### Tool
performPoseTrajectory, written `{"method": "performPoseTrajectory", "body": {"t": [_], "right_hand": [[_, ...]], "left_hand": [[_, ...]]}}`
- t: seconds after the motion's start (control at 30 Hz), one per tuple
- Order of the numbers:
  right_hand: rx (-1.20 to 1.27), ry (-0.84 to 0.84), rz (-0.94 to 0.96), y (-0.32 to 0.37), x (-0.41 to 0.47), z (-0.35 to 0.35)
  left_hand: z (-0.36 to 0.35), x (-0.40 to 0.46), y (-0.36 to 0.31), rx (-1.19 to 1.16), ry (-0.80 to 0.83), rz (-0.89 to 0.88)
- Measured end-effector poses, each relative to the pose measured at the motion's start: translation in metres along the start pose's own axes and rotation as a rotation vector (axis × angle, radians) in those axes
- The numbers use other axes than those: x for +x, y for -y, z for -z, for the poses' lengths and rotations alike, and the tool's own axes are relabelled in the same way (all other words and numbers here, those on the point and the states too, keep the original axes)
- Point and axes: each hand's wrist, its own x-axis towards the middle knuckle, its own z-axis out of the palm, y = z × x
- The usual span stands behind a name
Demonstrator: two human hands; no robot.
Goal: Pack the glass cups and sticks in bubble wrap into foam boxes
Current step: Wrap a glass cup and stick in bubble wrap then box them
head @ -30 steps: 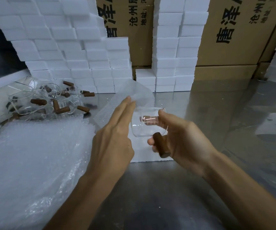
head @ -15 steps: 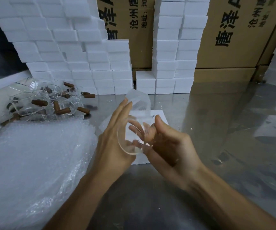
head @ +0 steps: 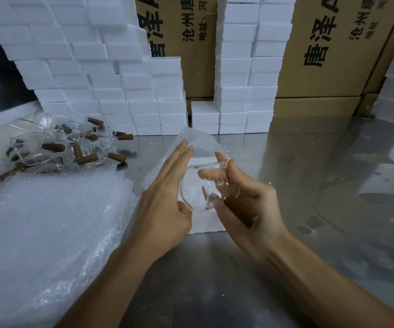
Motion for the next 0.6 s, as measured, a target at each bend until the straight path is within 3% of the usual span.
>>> {"method": "performPoseTrajectory", "body": {"t": [0.07, 0.2, 0.6], "right_hand": [[-0.048, 0.009, -0.039, 0.0, 0.001, 0.003], [-0.426, -0.142, 0.065, -0.009, 0.004, -0.004], [-0.137, -0.211, -0.009, -0.003, 0.005, 0.007]], "left_hand": [[0.001, 0.0, 0.0, -0.03, -0.007, -0.028], [0.003, -0.004, -0.012, 0.005, 0.054, -0.047], [-0.01, -0.015, -0.041, 0.262, 0.101, -0.276]]}}
